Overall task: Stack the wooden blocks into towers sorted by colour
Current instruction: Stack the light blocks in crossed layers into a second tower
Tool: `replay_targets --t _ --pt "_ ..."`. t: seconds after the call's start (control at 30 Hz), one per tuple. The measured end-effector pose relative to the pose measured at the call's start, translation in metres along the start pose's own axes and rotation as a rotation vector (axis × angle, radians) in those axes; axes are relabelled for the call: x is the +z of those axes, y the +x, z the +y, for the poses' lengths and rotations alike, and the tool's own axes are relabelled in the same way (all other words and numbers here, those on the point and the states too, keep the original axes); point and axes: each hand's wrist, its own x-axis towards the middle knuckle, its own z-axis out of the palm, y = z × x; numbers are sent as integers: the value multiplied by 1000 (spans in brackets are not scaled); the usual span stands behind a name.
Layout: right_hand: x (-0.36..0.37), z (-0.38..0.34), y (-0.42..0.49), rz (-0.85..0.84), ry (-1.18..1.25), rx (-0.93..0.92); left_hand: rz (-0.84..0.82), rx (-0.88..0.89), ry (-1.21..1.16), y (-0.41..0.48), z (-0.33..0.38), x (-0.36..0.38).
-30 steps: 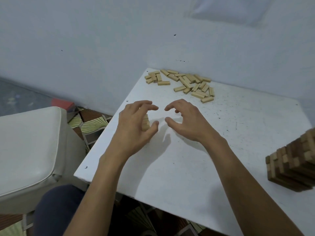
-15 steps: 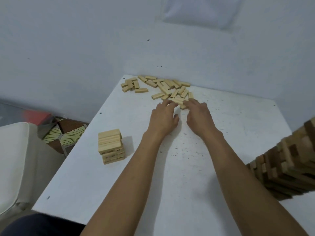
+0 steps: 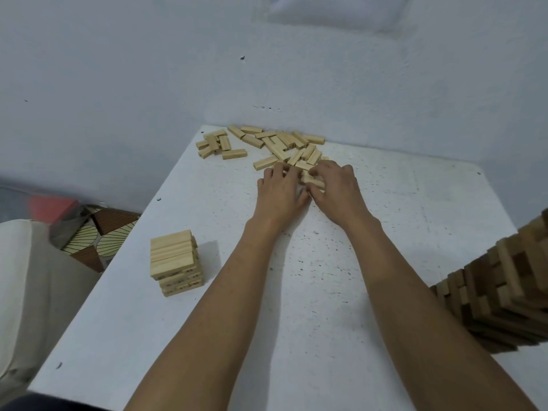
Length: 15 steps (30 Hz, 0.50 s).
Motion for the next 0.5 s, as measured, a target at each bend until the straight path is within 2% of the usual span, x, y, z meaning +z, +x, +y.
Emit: replay_targets --t 0.23,0.5 --pt "-7 -1 0 -35 18 -11 -26 1 -20 2 0 -1" --pt "-10 -4 -37 -73 136 -5 -147 70 -18 -27 3 -12"
